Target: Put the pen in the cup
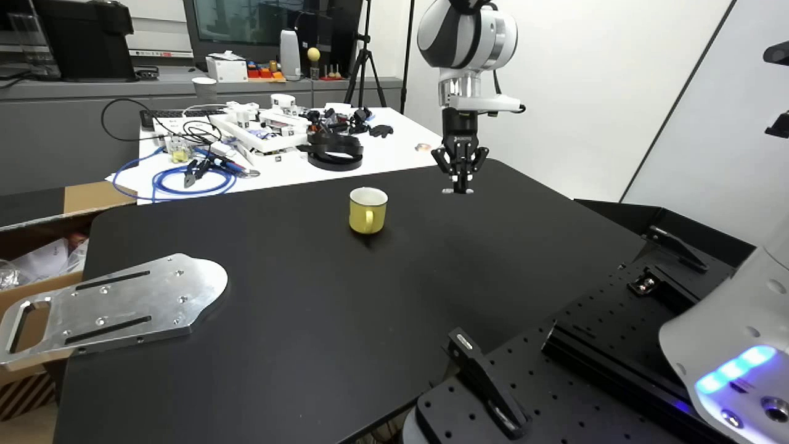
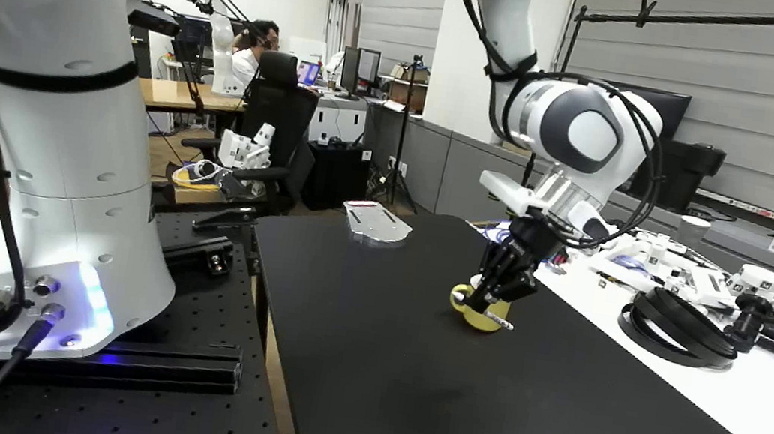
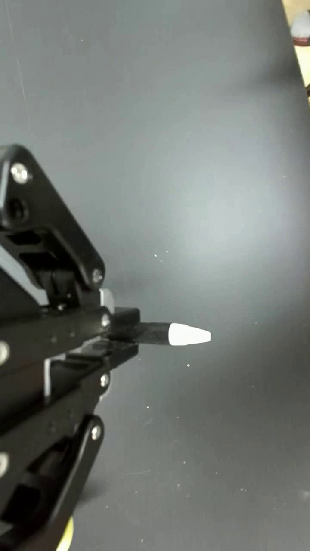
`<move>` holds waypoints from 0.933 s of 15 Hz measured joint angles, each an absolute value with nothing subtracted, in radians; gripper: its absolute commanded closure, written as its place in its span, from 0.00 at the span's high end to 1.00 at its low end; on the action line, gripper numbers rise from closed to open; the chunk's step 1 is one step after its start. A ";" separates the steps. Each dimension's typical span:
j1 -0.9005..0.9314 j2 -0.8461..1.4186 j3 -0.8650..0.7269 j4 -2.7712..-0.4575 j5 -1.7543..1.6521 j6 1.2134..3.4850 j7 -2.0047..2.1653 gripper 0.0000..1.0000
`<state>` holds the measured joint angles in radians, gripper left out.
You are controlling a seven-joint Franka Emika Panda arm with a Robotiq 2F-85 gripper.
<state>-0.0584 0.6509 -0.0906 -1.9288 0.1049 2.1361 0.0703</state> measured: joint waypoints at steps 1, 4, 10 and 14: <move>-0.068 0.674 -0.091 -1.878 0.114 2.068 0.086 0.03; -0.093 0.751 -0.091 -1.723 0.158 1.869 0.139 0.03; -0.104 0.897 -0.065 -1.458 0.357 1.552 0.284 0.03; -0.114 0.979 -0.032 -1.316 0.545 1.454 0.392 0.03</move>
<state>-0.1144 0.9791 -0.0324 -1.3161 0.5451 1.4541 0.3925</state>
